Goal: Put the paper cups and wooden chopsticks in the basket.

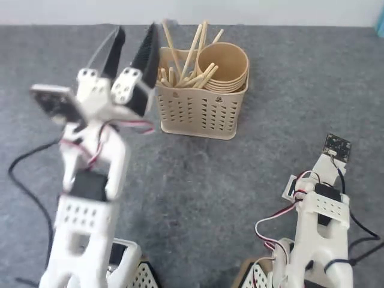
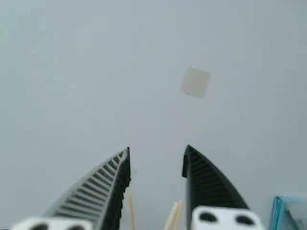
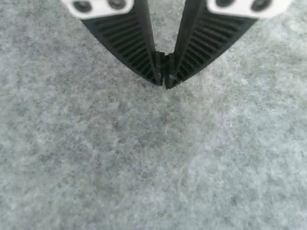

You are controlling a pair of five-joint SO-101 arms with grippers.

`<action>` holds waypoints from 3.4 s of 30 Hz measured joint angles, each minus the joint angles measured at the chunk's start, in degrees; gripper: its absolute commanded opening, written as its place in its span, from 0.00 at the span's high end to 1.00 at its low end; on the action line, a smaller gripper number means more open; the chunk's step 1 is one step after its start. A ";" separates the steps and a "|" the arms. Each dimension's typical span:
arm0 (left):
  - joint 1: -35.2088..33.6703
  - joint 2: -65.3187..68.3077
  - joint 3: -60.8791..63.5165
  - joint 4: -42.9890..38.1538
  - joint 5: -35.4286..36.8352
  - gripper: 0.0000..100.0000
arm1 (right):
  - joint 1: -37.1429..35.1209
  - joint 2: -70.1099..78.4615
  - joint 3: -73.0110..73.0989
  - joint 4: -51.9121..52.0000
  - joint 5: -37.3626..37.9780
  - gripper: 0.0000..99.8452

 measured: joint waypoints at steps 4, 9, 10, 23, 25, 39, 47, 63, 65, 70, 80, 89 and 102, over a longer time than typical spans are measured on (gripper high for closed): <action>-1.05 -10.81 0.00 10.73 0.00 0.99 | 0.00 0.00 0.00 0.00 0.00 0.99; -6.15 -21.98 1.85 19.43 0.26 0.99 | 0.00 -3.69 0.62 0.00 0.00 0.99; -7.12 -23.65 3.08 20.66 0.18 0.99 | 0.00 -5.63 1.85 0.00 -0.09 0.99; -15.82 -46.86 29.80 31.65 0.26 0.99 | -1.93 -59.34 19.16 14.42 -2.81 0.99; -16.79 -46.68 32.09 32.09 0.26 0.99 | -4.40 -65.41 18.99 17.05 -2.81 0.99; -18.02 -46.68 51.08 30.15 -12.31 0.99 | -21.98 -65.32 22.42 20.40 -2.81 0.99; -16.44 -46.68 51.16 43.43 -18.02 0.99 | -26.20 -65.41 22.42 25.41 -2.81 0.99; -16.00 -46.68 51.16 59.78 -18.99 0.99 | -26.29 -65.41 22.42 29.54 -2.81 0.99; -16.00 -46.68 51.16 59.96 -18.99 0.99 | -26.29 -65.41 22.42 29.54 -2.81 0.99; -16.00 -46.68 51.16 59.96 -18.99 0.99 | -26.29 -65.41 22.42 29.54 -2.81 0.99; -16.00 -46.68 51.16 59.96 -18.99 0.99 | -26.29 -65.41 22.42 29.54 -2.81 0.99; -16.00 -46.68 51.16 59.96 -18.99 0.99 | -26.29 -65.41 22.42 29.54 -2.81 0.99; -16.00 -46.68 51.16 59.96 -18.99 0.99 | -26.29 -65.41 22.42 29.54 -2.81 0.99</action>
